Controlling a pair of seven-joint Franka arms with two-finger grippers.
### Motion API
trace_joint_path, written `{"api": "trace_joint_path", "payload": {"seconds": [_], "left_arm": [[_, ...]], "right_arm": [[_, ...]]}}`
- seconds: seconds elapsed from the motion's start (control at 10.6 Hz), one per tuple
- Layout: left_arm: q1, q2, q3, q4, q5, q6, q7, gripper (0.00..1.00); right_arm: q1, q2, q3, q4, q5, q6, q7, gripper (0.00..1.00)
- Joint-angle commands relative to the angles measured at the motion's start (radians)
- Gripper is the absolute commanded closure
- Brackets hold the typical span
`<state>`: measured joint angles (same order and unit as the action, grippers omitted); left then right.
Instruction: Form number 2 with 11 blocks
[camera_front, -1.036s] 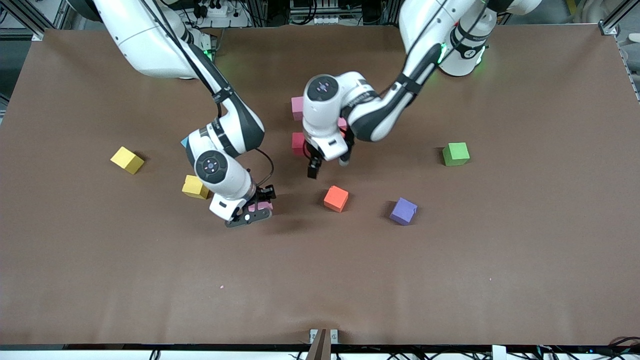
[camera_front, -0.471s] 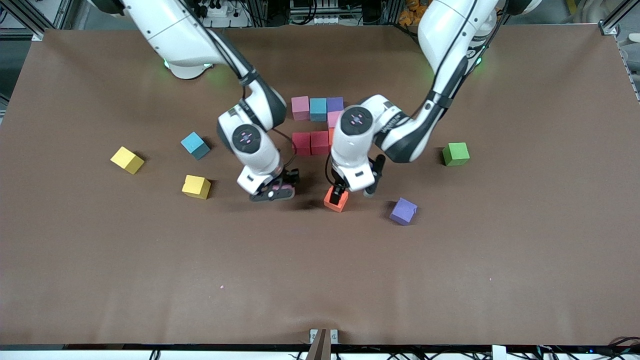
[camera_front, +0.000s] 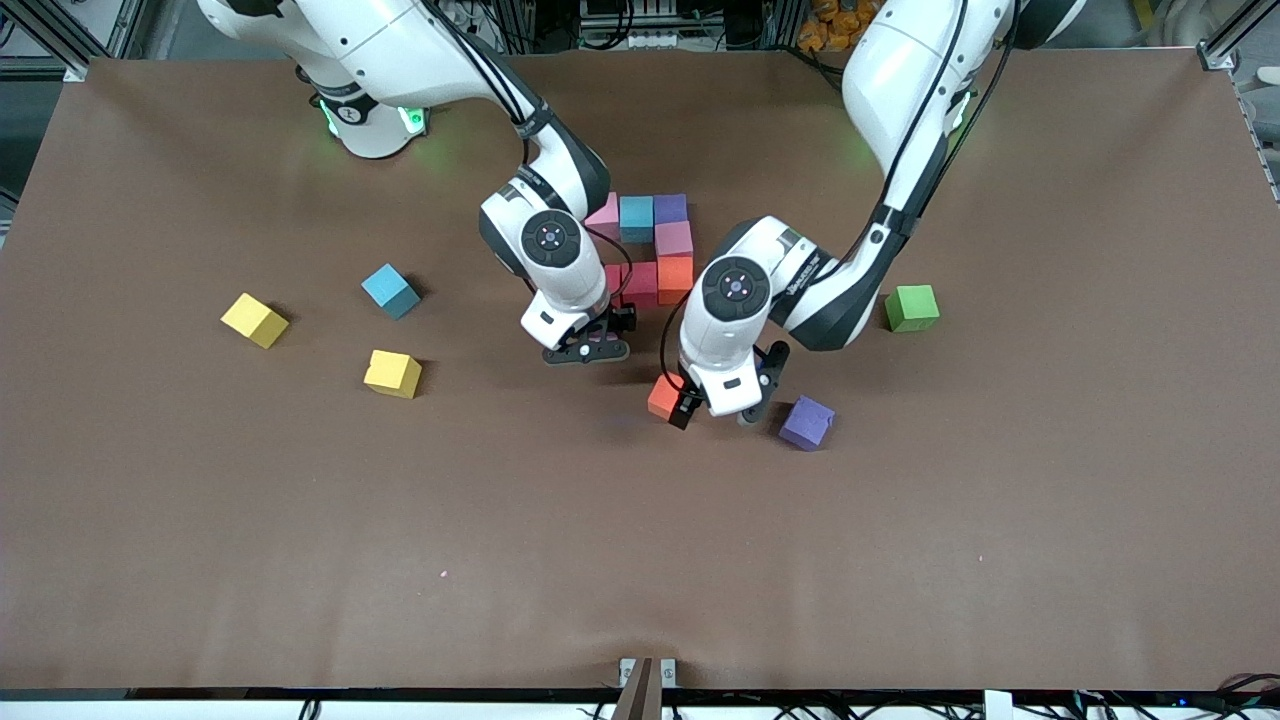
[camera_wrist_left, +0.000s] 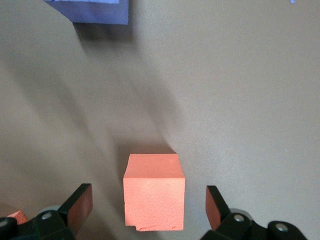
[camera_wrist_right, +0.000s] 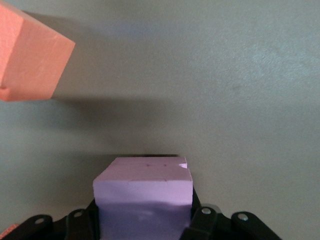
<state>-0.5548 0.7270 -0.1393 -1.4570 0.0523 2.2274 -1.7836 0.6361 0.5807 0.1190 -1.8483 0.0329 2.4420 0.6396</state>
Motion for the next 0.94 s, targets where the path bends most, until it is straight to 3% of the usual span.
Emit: {"api": "trace_joint_path", "payload": {"seconds": [0.0,0.19,0.85], "left_arm": [[-0.005,0.052,0.009,0.107,-0.057,-0.096,0.068,0.0],[-0.01,0.081,0.044,0.173,-0.155,-0.138,0.121,0.0],[-0.039,0.129,0.05,0.202,-0.16,-0.146,0.124,0.0]], "right_arm": [[0.014,-0.029,-0.009,-0.032,-0.011,-0.006,0.008,0.53],[0.016,-0.03,-0.009,-0.051,-0.011,-0.005,0.014,0.53],[0.031,-0.028,-0.009,-0.058,-0.011,0.008,0.069,0.53]]}}
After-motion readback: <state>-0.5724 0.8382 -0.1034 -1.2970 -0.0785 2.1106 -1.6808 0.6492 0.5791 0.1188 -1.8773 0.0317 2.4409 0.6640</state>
